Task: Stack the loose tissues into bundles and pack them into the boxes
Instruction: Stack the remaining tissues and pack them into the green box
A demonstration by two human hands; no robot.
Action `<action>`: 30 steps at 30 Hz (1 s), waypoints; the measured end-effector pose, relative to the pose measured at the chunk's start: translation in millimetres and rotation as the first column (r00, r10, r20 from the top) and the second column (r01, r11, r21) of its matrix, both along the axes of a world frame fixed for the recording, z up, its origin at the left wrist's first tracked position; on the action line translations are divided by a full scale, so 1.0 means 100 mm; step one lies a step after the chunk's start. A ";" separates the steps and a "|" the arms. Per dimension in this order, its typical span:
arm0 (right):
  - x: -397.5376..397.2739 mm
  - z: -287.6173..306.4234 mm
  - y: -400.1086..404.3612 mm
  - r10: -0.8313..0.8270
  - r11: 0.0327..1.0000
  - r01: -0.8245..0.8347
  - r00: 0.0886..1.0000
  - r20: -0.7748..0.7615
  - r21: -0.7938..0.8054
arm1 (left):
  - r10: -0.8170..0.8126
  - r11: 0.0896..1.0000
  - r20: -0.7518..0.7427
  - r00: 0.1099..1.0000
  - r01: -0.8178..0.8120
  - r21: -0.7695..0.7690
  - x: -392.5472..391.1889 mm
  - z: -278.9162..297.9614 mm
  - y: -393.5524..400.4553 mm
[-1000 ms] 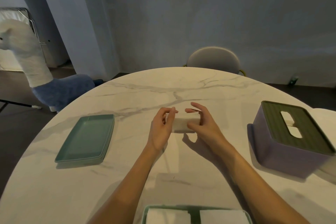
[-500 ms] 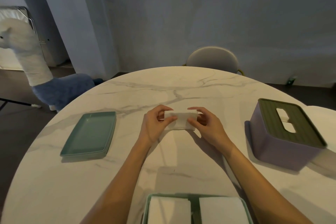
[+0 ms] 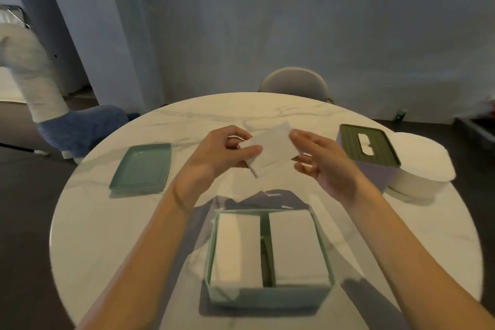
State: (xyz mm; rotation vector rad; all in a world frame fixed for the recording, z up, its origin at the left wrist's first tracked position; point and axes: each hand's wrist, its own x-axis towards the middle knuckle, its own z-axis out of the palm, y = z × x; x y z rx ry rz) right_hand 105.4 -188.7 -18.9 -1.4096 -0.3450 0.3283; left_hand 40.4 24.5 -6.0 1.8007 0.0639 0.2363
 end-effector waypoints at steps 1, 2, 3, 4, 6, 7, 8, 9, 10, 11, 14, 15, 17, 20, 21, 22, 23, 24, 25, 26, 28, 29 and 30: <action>-0.12 0.06 -0.04 0.028 0.998 -0.022 0.995 -0.096 0.057 | 0.002 1.000 -0.030 1.000 -0.003 -0.023 -0.13 0.04 -0.07; -0.24 0.09 -0.09 0.062 0.994 -0.046 0.984 -0.168 0.094 | 0.000 0.999 -0.052 0.999 -0.002 -0.053 -0.25 0.06 -0.14; -0.35 0.11 -0.12 0.087 0.993 -0.069 0.975 -0.205 0.092 | -0.009 0.996 -0.060 0.998 0.004 -0.093 -0.37 0.06 -0.21; -0.45 0.11 -0.14 0.109 0.993 -0.096 0.969 -0.220 0.067 | -0.018 0.991 -0.063 0.998 0.009 -0.136 -0.47 0.04 -0.27; -0.61 0.09 -0.20 0.125 0.992 -0.127 0.968 -0.216 0.002 | -0.025 0.985 -0.087 0.996 0.010 -0.173 -0.67 0.00 -0.37; -0.68 0.09 -0.23 0.126 0.990 -0.136 0.974 -0.189 -0.041 | -0.028 0.985 -0.106 0.994 0.009 -0.172 -0.78 -0.03 -0.41; -0.71 0.09 -0.25 0.136 0.984 -0.151 0.979 -0.149 -0.090 | -0.031 0.987 -0.120 0.992 0.012 -0.161 -0.86 -0.05 -0.43; -0.77 0.10 -0.27 0.152 0.976 -0.166 0.983 -0.106 -0.142 | -0.030 0.991 -0.123 0.992 0.013 -0.132 -0.96 -0.07 -0.44; -0.80 0.11 -0.27 0.175 0.965 -0.184 0.983 -0.064 -0.187 | -0.018 0.997 -0.116 0.993 0.008 -0.081 -1.04 -0.10 -0.43; -0.85 0.13 -0.27 0.205 0.950 -0.205 0.978 -0.025 -0.234 | -0.002 0.999 -0.108 0.994 -0.001 -0.032 -1.14 -0.11 -0.42; -0.92 0.13 -0.17 0.276 0.883 -0.203 0.954 0.118 -0.424 | 0.046 0.999 -0.092 0.995 -0.045 0.015 -1.40 -0.17 -0.35; -0.93 0.12 -0.12 0.281 0.864 -0.179 0.947 0.156 -0.471 | 0.064 0.998 -0.084 0.994 -0.063 0.019 -1.46 -0.19 -0.32; -0.94 0.08 0.00 0.279 0.832 -0.126 0.936 0.213 -0.540 | 0.113 0.992 -0.066 0.991 -0.109 0.056 -1.54 -0.23 -0.26; -0.93 0.02 0.13 0.288 0.785 -0.051 0.912 0.292 -0.618 | 0.177 0.968 -0.032 0.984 -0.168 0.186 -1.58 -0.32 -0.21; -0.93 0.01 0.17 0.295 0.771 -0.032 0.904 0.311 -0.636 | 0.196 0.953 -0.014 0.980 -0.187 0.239 -1.59 -0.34 -0.20; -0.92 0.00 0.19 0.300 0.757 -0.017 0.897 0.325 -0.653 | 0.208 0.939 -0.001 0.978 -0.200 0.280 -1.59 -0.37 -0.20; -0.91 -0.01 0.21 0.310 0.747 -0.008 0.889 0.337 -0.665 | 0.218 0.925 0.007 0.976 -0.210 0.316 -1.59 -0.39 -0.19; -0.92 -0.02 0.23 0.321 0.734 0.004 0.879 0.352 -0.679 | 0.228 0.911 0.011 0.974 -0.217 0.352 -1.59 -0.41 -0.19; -0.92 -0.03 0.24 0.330 0.719 0.024 0.868 0.371 -0.695 | 0.238 0.894 0.010 0.971 -0.223 0.389 -1.59 -0.43 -0.18; -0.93 -0.05 0.25 0.335 0.705 0.050 0.856 0.394 -0.708 | 0.246 0.875 0.014 0.969 -0.228 0.427 -1.60 -0.45 -0.18; -0.95 -0.08 0.29 0.338 0.689 0.089 0.838 0.428 -0.719 | 0.252 0.832 0.039 0.967 -0.237 0.502 -1.60 -0.49 -0.17; -0.95 -0.10 0.30 0.337 0.684 0.105 0.832 0.440 -0.722 | 0.250 0.811 0.054 0.967 -0.240 0.535 -1.60 -0.50 -0.18; -0.95 -0.12 0.31 0.334 0.681 0.119 0.828 0.451 -0.723 | 0.249 0.790 0.067 0.966 -0.243 0.564 -1.60 -0.51 -0.18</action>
